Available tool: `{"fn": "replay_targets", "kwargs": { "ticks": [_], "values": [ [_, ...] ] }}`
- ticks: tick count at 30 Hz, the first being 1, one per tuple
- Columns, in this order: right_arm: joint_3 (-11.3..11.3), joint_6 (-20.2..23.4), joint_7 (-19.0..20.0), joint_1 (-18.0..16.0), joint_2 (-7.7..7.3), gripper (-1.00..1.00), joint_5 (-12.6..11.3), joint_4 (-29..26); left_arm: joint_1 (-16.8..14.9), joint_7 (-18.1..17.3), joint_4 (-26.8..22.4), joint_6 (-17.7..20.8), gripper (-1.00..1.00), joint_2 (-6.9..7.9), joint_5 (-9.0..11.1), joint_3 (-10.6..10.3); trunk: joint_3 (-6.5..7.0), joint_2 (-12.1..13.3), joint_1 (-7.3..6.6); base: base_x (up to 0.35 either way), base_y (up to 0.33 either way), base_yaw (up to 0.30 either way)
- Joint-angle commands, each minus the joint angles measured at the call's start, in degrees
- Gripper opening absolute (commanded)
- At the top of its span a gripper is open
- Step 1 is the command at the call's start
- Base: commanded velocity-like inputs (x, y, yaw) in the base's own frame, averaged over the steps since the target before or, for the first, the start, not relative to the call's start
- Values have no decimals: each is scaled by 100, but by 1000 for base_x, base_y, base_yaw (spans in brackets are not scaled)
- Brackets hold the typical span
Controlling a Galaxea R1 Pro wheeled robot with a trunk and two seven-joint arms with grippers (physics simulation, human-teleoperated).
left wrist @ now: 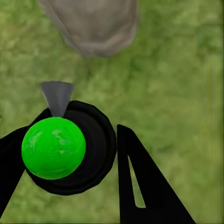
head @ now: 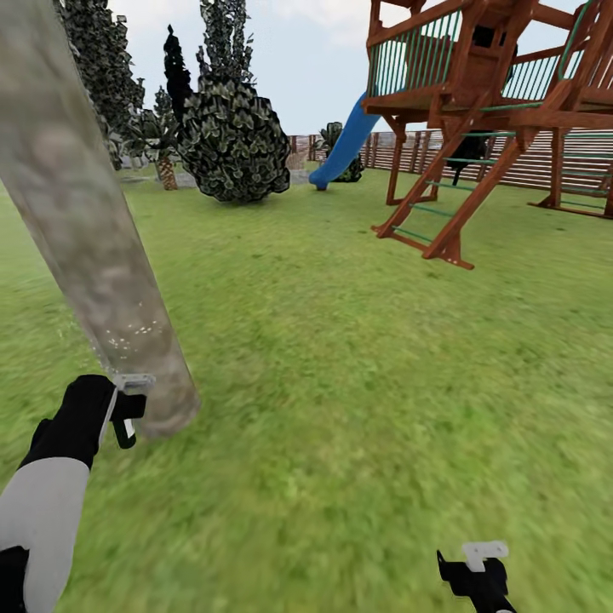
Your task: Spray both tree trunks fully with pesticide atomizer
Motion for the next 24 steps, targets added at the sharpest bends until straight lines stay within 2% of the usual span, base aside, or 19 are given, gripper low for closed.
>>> {"fn": "replay_targets", "kwargs": {
  "ticks": [1,4,6,9,11,13,14,15,16,20,23,24],
  "values": [
    [0,-1,0,0,0,100,0,0,71,-4,25,-4,-100,57,5,19,0,0,0,241,-175,0],
    [0,0,0,0,0,100,0,0,279,-4,48,-10,-100,347,-7,21,0,0,0,243,-172,0],
    [0,-3,0,0,0,100,0,0,443,31,51,-102,-100,405,-10,-13,0,0,0,165,-92,72],
    [-2,-2,0,0,0,100,0,-3,574,58,62,-476,-100,313,25,-23,0,0,0,25,-13,240],
    [-7,-4,-6,0,-4,100,0,-12,609,60,54,-595,-100,174,53,-1,0,0,0,4,-2,272],
    [-9,-7,-8,0,-8,100,0,-21,619,64,65,-648,-100,107,55,14,0,0,0,130,-31,136],
    [-6,-8,-8,0,-4,100,0,-23,627,64,128,-826,-100,81,53,22,0,0,0,241,-64,47],
    [-2,-8,-9,0,-2,100,0,-21,637,104,382,-1171,-100,65,42,30,0,0,0,277,-75,19],
    [-2,-8,-9,0,-3,100,0,-20,645,388,731,-1463,-100,46,55,37,0,0,0,300,-80,3],
    [-3,-8,-9,0,-5,100,0,-21,646,581,853,-1535,-100,36,217,44,0,0,0,307,-77,1],
    [-1,-8,-9,0,0,100,0,-18,648,598,867,-1544,-100,58,219,71,0,0,0,309,-75,0],
    [-1,-8,-9,0,0,100,0,-18,650,599,868,-1547,-100,64,218,158,0,0,0,310,-75,17]
  ]
}}
